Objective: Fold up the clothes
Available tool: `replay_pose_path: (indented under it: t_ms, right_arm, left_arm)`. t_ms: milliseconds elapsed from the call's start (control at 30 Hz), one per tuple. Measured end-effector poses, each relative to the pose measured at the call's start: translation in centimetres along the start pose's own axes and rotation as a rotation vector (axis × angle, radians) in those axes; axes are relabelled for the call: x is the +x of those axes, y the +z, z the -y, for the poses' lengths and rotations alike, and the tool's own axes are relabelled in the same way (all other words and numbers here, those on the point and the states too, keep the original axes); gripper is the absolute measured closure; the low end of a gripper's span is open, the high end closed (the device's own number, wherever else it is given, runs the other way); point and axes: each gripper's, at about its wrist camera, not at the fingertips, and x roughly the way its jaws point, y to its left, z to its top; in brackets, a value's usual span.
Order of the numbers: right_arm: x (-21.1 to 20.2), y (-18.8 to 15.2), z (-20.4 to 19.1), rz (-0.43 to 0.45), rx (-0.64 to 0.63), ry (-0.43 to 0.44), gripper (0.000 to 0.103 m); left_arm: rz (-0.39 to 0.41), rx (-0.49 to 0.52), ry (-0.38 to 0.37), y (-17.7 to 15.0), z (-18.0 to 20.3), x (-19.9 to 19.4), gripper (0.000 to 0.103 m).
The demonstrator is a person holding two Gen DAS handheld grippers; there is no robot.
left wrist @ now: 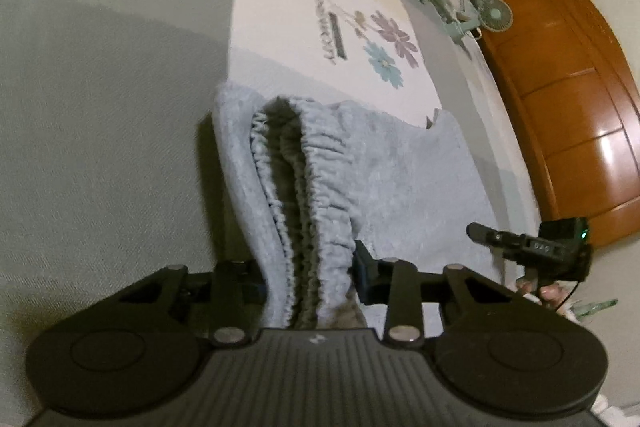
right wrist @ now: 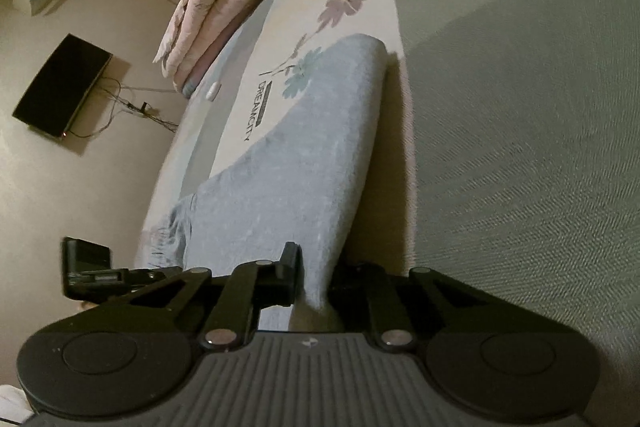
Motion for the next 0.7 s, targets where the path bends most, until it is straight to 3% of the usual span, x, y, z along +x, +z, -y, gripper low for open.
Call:
replay_pose_path:
  t_ms: [400, 700]
  right_arm:
    - [-1.6, -0.2, -4.2, 0.057, -0.127, 0.002, 0.092]
    - [-5.3, -0.4, -5.3, 0.138, -0.186, -0.035, 0.093]
  left_arm:
    - [0.088, 0.174, 0.044, 2.0, 6.8, -2.3, 0.072]
    - [0.081, 0.295, 0.028, 4.3, 12.0, -0.3, 0.073]
